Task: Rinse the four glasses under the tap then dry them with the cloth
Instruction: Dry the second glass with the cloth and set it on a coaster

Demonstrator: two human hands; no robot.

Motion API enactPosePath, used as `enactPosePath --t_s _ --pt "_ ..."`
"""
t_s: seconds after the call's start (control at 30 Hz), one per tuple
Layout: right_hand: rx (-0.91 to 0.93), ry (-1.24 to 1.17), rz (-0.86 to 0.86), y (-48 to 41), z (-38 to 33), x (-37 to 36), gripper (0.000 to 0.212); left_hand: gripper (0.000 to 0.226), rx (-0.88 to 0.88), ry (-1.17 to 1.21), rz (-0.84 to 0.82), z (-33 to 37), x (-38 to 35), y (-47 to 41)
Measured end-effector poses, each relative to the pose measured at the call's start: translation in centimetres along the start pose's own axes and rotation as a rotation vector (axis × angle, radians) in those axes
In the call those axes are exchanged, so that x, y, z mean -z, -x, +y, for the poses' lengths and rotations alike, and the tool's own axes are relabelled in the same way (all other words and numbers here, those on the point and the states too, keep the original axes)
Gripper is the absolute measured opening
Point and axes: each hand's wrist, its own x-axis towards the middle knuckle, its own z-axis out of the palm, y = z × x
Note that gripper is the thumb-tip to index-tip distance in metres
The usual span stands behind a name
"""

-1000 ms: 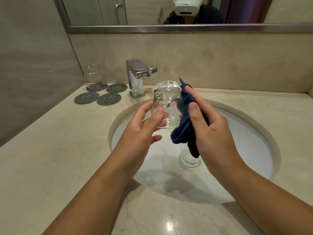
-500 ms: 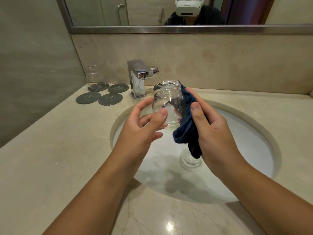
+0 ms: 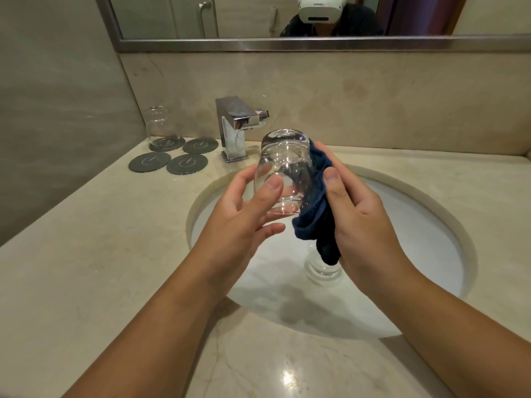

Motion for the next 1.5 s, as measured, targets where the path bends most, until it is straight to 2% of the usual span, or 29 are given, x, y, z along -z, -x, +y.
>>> enactPosePath --t_s 0.07,0.17,0.2,0.3,0.47,0.63,0.8,1.03,1.13,1.27,1.4,1.5 --pt "0.011 0.024 0.017 -0.2 0.4 0.2 0.037 0.072 -0.005 -0.055 0.006 -0.1 -0.1 0.0" --pt "0.034 0.078 0.042 -0.4 0.7 0.5 0.037 0.048 -0.022 -0.125 0.032 -0.1 -0.3 -0.1" --pt "0.038 0.093 0.042 -0.4 0.7 0.5 0.038 0.048 -0.033 -0.124 0.046 -0.1 -0.4 0.0" --pt "0.051 0.109 0.05 -0.4 0.5 0.5 0.039 0.066 -0.075 -0.097 0.103 -0.4 -0.1 -0.2" --pt "0.021 -0.004 0.055 -0.6 0.8 0.5 0.034 0.066 -0.085 -0.031 0.107 0.0 0.1 0.1" --pt "-0.057 -0.106 0.023 -1.1 1.3 0.7 0.036 0.052 -0.039 0.012 0.056 0.1 -0.1 0.0" --pt "0.027 0.014 0.058 -0.8 1.3 0.8 0.033 0.039 -0.004 -0.093 0.076 -0.1 -0.2 -0.5" --pt "0.065 0.144 0.026 0.3 0.2 -0.1 0.039 0.067 -0.081 -0.217 0.168 0.2 -0.5 0.4" --pt "0.068 0.117 0.014 0.0 0.3 0.1 0.039 0.074 -0.052 -0.126 0.143 0.2 -0.1 0.3" --pt "-0.008 -0.016 0.009 -0.5 1.1 0.3 0.034 0.068 0.001 0.023 0.059 0.3 -0.1 0.0" --pt "-0.029 -0.017 0.056 -0.9 1.2 0.6 0.033 0.065 -0.03 -0.11 0.084 0.0 -0.4 -0.2" --pt "-0.009 -0.009 0.071 -0.6 0.9 0.6 0.033 0.062 -0.078 -0.119 0.134 -0.3 -0.3 -0.2"
